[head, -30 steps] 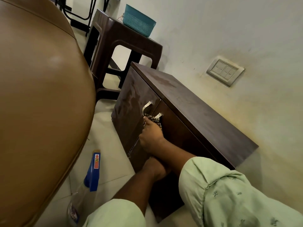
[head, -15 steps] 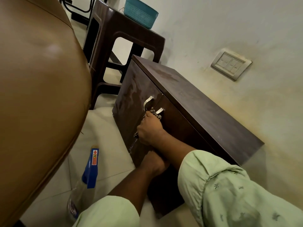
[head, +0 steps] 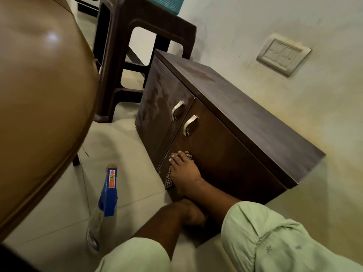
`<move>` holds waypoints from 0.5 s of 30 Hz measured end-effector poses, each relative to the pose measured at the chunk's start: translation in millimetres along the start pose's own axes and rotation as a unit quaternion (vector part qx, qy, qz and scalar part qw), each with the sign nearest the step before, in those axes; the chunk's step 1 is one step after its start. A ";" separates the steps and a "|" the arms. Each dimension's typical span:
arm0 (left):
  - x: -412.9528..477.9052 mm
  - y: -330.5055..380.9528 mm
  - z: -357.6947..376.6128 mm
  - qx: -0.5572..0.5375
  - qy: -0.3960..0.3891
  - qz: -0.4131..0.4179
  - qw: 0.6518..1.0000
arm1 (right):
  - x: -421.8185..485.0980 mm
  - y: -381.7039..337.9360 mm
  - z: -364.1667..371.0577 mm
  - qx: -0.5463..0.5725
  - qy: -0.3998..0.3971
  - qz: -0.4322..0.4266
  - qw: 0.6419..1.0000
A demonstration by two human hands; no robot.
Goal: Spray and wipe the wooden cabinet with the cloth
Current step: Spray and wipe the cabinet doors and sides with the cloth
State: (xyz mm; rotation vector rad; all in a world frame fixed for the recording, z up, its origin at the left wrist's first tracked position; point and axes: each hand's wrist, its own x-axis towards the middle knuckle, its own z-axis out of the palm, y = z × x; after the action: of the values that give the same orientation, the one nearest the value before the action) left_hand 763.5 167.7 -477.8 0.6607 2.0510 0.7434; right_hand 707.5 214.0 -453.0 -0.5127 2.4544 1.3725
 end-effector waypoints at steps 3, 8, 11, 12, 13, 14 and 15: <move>-9.5 14.6 1.8 0.052 -0.076 0.022 0.996 | -9.3 -4.3 11.9 0.008 0.032 0.046 0.998; -11.8 20.2 1.4 0.120 -0.087 0.030 0.989 | -30.0 -0.5 12.4 0.024 0.042 0.030 0.998; -13.8 12.6 -2.6 0.174 -0.077 0.023 0.981 | -39.1 6.5 8.7 0.084 0.055 -0.004 0.995; -15.2 8.9 -4.2 0.183 -0.067 0.014 0.981 | -41.3 7.6 6.2 0.109 0.058 -0.007 0.992; -17.2 6.7 -7.6 0.184 -0.057 0.007 0.981 | -43.4 9.5 5.0 0.135 0.063 -0.003 0.989; -20.8 1.4 -9.6 0.183 -0.047 -0.002 0.982 | -46.7 8.6 2.2 0.169 0.078 0.004 0.982; -23.2 -1.6 -13.6 0.179 -0.036 -0.012 0.983 | -51.1 9.3 0.5 0.211 0.096 0.023 0.973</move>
State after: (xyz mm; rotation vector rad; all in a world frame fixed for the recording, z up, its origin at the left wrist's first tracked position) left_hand 763.7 147.3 -460.2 0.8467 2.1408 0.3306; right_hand 749.3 227.4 -425.3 -0.5038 2.8210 0.8054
